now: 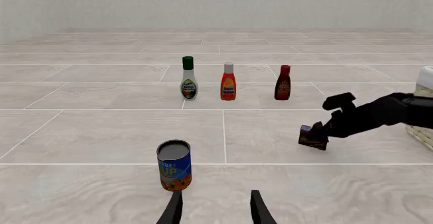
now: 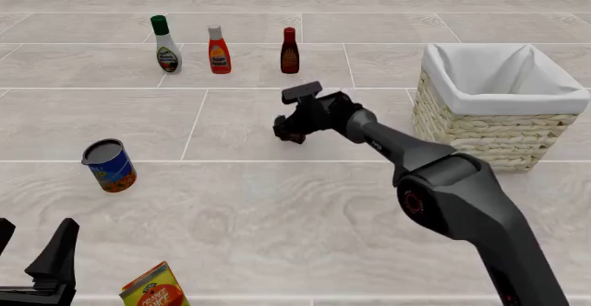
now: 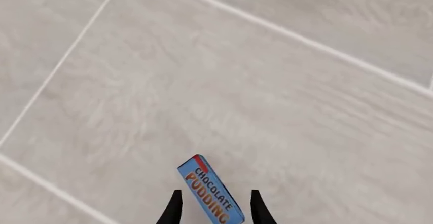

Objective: Pick the chocolate pudding and place it in the basket.

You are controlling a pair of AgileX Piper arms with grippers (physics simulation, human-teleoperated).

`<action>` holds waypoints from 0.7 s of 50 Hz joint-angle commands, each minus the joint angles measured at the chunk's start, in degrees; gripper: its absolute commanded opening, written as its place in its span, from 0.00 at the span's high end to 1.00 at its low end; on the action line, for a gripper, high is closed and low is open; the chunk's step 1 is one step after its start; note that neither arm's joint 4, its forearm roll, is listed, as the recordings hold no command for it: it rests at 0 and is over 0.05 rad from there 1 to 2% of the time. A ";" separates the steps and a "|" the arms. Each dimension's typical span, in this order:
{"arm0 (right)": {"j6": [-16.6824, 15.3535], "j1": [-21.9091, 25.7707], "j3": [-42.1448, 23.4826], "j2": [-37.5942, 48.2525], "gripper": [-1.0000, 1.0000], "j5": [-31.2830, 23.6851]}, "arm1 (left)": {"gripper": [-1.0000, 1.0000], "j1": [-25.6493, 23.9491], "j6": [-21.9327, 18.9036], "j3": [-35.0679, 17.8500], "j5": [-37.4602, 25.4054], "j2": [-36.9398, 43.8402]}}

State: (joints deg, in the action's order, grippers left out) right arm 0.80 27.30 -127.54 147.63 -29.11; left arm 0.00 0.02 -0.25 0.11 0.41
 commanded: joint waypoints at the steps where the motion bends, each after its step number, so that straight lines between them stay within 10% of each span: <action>1: 0.35 -0.08 -0.60 1.57 0.00 0.33 | 0.00 0.01 -0.03 0.00 -0.01 0.02; 19: 1.06 2.05 7.95 -2.40 0.00 7.91 | 0.00 0.00 -0.03 0.00 0.00 0.00; 20: 0.77 2.00 10.16 -3.83 1.00 10.06 | 0.00 0.00 0.02 0.00 0.00 0.00; 35: -0.20 3.23 19.13 -9.86 1.00 16.34 | 0.00 0.00 0.00 0.00 0.00 0.00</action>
State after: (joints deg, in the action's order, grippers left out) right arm 0.88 29.48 -114.62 141.77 -17.47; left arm -0.01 0.01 -0.25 0.11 0.41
